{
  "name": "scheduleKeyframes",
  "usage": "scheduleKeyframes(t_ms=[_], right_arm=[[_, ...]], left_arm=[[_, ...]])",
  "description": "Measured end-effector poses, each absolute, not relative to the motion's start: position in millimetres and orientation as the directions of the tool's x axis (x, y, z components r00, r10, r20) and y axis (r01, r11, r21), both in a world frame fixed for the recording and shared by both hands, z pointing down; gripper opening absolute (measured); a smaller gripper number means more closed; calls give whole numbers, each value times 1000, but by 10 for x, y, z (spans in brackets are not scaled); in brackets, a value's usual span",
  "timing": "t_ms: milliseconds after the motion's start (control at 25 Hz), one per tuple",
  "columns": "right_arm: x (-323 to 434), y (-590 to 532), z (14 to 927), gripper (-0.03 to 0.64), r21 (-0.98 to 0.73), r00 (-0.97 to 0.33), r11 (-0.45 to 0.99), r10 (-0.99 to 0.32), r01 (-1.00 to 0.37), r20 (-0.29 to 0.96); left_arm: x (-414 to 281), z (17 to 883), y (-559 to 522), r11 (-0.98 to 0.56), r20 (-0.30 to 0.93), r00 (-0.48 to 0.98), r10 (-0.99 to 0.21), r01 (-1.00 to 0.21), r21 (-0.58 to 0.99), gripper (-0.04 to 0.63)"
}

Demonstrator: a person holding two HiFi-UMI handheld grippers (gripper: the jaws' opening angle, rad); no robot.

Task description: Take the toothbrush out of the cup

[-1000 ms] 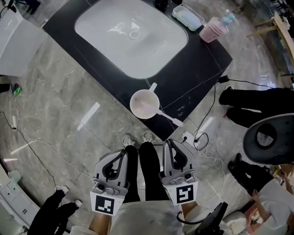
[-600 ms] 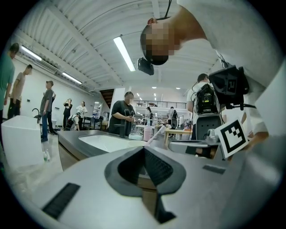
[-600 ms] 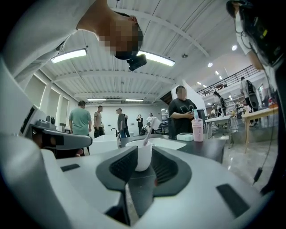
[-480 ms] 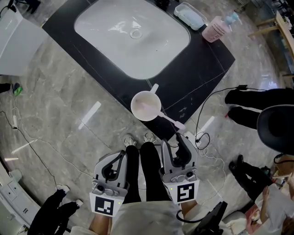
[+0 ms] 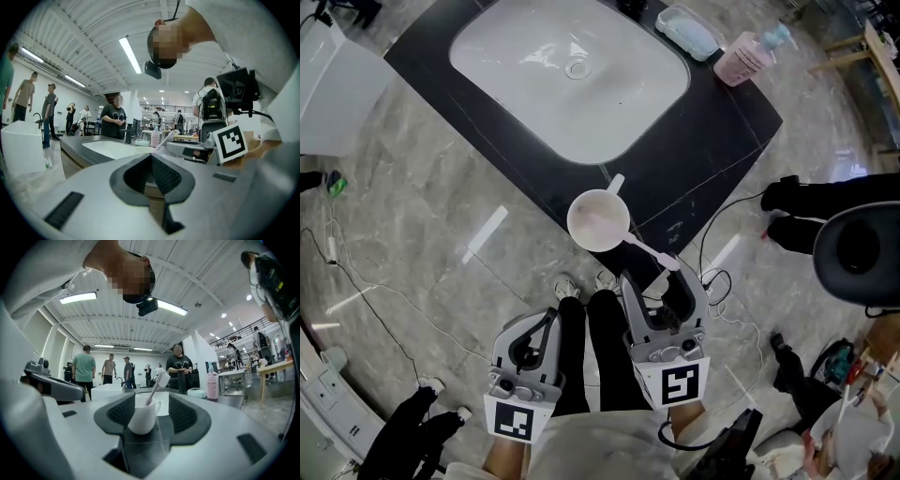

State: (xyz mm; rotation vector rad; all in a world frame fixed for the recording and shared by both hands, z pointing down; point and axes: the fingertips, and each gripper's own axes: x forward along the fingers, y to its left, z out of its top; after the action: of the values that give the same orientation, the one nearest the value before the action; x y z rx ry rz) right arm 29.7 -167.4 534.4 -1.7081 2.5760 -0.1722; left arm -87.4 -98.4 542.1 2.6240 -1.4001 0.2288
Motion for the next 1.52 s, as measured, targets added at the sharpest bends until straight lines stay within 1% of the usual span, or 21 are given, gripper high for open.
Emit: scheduleKeyframes(t_ms=[240, 520, 640, 840, 1200, 1520], right_arm=[[288, -1779, 5352, 215, -117, -384, 379, -923, -918, 24], [238, -1879, 5321, 210, -120, -410, 405, -912, -906, 20], [247, -1923, 5313, 133, -117, -393, 388, -919, -914, 19], [239, -1955, 5303, 72, -103, -389, 385, -921, -917, 21], [182, -1938, 5231, 34, -71, -397, 395, -918, -916, 13], [108, -1919, 5166, 25, -57, -416, 415, -909, -908, 21]], left_arm=[[-882, 5427, -1036, -546, 211, 547, -810, -835, 69, -5], [-907, 5431, -1094, -543, 221, 543, -810, -837, 69, -5], [-909, 5427, -1117, -544, 225, 544, -808, -836, 68, -5], [-926, 5415, -1151, -540, 225, 540, -811, -839, 68, -5], [-948, 5390, -1154, -534, 227, 534, -815, -843, 66, -5], [-995, 5318, -1162, -523, 211, 522, -826, -850, 58, -5]])
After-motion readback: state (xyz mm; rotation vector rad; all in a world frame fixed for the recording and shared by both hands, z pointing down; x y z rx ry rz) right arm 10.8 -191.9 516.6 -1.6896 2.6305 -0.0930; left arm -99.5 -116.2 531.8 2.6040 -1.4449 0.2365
